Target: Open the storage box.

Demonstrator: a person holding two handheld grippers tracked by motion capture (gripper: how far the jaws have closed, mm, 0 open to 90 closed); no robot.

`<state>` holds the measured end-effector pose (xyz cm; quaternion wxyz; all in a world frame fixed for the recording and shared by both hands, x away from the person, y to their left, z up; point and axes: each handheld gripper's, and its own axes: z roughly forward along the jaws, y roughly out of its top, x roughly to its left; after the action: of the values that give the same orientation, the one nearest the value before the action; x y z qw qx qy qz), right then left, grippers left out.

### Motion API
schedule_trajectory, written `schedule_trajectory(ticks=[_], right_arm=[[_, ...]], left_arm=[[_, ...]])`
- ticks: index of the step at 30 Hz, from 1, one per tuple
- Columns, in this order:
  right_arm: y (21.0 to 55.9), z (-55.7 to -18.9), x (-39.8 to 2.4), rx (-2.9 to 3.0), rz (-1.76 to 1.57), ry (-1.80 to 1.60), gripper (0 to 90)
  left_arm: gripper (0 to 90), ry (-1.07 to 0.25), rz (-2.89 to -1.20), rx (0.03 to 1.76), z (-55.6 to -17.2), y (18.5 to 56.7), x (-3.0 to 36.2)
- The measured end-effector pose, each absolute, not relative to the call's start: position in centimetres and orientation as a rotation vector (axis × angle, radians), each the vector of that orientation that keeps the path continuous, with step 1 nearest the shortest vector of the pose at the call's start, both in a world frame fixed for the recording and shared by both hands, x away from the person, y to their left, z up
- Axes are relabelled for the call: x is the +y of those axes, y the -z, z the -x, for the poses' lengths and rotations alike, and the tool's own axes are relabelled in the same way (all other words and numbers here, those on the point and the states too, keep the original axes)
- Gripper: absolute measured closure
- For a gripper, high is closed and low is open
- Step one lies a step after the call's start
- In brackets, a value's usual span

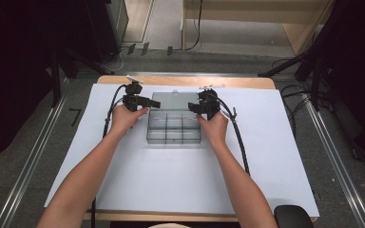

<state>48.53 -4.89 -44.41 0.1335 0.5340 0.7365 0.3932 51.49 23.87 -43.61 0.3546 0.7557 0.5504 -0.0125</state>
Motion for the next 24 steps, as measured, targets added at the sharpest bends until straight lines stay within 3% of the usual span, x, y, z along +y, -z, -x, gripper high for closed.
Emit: schedule_trajectory(ticks=[24], right_arm=[[42.6, -44.5, -8.6, 2.197, -1.436, -1.124, 51.0]], left_arm=[[41.6, -0.069, -2.023, 1.311, -47.8, 40.1, 24.3]])
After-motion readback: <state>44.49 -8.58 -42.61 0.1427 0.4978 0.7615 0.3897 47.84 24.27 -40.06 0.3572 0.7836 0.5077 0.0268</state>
